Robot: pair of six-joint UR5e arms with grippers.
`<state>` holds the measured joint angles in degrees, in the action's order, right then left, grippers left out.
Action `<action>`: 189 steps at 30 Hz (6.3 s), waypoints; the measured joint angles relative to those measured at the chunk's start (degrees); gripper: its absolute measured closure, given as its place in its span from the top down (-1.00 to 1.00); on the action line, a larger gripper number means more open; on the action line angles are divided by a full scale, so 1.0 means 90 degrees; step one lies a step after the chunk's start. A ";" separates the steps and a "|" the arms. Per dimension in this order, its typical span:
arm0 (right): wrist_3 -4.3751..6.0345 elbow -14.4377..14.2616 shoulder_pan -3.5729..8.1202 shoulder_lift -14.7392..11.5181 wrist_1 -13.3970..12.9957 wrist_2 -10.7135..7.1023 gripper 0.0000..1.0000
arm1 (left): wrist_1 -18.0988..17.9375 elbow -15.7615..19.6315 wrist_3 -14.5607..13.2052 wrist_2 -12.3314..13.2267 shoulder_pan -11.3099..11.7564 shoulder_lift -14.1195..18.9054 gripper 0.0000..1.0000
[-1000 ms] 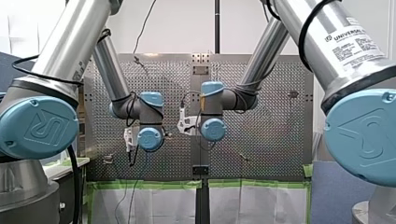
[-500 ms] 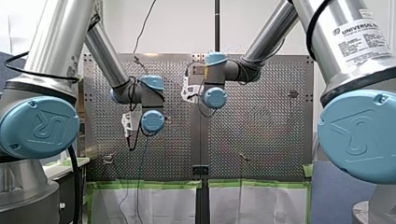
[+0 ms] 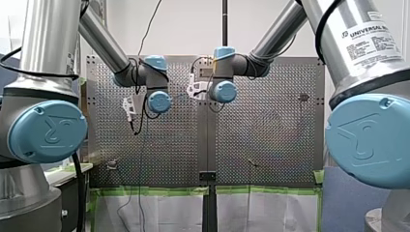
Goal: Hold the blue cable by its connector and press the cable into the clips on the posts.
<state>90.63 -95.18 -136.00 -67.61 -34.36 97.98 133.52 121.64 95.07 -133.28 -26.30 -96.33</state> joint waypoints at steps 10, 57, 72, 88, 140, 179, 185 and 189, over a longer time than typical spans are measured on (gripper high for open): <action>0.0218 0.0657 -0.0022 0.0644 0.0481 -0.0642 -1.00 | 0.0606 -0.0002 -0.0026 0.0521 0.0601 0.0606 -1.00; 0.0214 0.3605 -0.0349 0.0768 0.1797 -0.0838 -1.00 | 0.2422 -0.1353 0.0188 0.1731 0.2286 0.1269 -1.00; 0.0212 0.3911 -0.0431 0.0768 0.1895 -0.0696 -1.00 | 0.2513 -0.1379 0.0250 0.1917 0.2425 0.1534 -1.00; 0.0207 0.3784 -0.0476 0.0896 0.1988 -0.0437 -1.00 | 0.2466 -0.1718 0.0529 0.2394 0.2847 0.1086 -1.00; 0.0195 0.3879 -0.0260 0.0951 0.1953 -0.0444 -1.00 | 0.2236 -0.2273 0.0898 0.3660 0.3527 0.0611 -1.00; 0.0388 0.4556 0.0327 0.1748 0.1942 -0.0685 -1.00 | 0.1851 -0.2959 0.1624 0.4971 0.4060 -0.0235 -1.00; 0.0390 0.4555 0.0335 0.1753 0.1954 -0.0706 -1.00 | 0.1821 -0.2959 0.1774 0.5155 0.4088 -0.0236 -1.00; 0.0390 0.4554 0.0320 0.1754 0.1961 -0.0709 -1.00 | 0.1742 -0.2954 0.1768 0.5123 0.4091 -0.0238 -0.27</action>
<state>94.15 -54.19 -133.12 -51.82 -16.71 91.60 149.19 95.06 110.98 -87.17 10.52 -98.46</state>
